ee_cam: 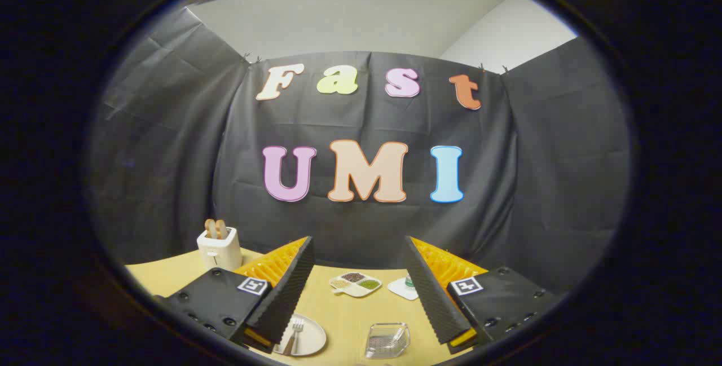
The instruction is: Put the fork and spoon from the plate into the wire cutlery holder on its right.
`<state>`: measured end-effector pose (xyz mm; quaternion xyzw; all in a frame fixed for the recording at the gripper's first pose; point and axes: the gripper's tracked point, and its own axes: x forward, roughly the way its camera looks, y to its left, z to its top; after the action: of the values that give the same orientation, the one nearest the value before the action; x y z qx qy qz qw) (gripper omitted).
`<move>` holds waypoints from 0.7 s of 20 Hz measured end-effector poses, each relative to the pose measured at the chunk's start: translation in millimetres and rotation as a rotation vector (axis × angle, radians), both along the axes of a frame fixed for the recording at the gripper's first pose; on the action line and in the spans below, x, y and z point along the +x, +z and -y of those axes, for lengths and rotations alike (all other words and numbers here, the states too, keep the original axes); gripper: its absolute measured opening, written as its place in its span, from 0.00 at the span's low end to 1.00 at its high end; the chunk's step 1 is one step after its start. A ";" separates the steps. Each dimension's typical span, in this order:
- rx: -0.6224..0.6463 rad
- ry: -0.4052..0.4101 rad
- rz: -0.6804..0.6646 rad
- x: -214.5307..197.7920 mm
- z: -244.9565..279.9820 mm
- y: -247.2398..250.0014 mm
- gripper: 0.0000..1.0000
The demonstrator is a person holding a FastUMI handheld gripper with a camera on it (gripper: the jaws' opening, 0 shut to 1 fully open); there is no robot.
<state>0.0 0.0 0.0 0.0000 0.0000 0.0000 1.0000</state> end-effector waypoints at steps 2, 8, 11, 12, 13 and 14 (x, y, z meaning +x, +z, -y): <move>0.000 0.009 -0.002 3.2 -5.3 -0.2 1.00; 0.001 0.023 -0.001 9.9 -14.4 2.5 1.00; 0.007 0.021 0.005 12.1 -15.5 3.8 1.00; 0.008 0.023 0.005 12.9 -16.9 4.6 1.00; 0.006 0.023 0.006 14.4 -17.6 4.9 1.00; 0.003 0.026 0.005 15.9 -18.9 5.0 1.00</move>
<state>15.9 18.9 5.0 0.0017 -0.0026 0.0129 0.9999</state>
